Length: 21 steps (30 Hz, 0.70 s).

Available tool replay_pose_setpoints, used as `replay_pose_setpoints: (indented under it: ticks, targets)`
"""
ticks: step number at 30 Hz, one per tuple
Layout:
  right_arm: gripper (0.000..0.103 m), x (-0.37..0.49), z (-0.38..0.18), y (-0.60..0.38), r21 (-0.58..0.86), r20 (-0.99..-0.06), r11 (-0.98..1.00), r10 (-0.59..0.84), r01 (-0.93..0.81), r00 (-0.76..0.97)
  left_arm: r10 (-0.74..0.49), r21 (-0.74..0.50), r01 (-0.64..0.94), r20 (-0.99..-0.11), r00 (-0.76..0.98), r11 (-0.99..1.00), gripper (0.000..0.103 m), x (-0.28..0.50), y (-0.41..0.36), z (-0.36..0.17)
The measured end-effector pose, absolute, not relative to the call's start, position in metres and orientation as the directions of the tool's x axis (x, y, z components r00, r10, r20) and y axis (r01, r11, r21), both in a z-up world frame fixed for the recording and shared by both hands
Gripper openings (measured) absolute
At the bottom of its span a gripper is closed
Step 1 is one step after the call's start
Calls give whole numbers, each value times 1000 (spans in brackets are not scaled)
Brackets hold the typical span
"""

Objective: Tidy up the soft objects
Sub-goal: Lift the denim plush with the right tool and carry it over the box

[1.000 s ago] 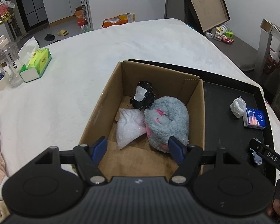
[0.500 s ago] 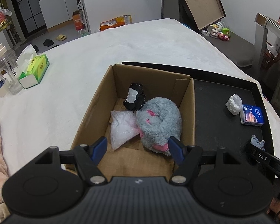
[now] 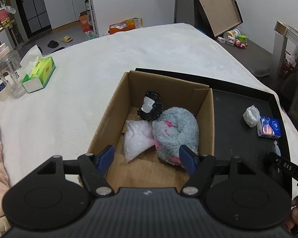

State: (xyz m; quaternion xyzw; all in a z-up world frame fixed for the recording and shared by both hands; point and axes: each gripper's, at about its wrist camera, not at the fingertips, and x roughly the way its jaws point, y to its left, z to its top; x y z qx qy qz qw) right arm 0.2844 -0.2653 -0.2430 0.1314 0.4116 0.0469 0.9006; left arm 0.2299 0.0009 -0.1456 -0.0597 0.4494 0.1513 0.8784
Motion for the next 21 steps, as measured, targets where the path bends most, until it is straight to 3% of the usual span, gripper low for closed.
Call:
replay_pose_setpoints:
  ticks: [21]
  targets:
    - [30, 276, -200, -231, 247, -699, 968, 212, -48, 683, 159, -84, -372, -801, 577, 924, 71, 211, 51, -144]
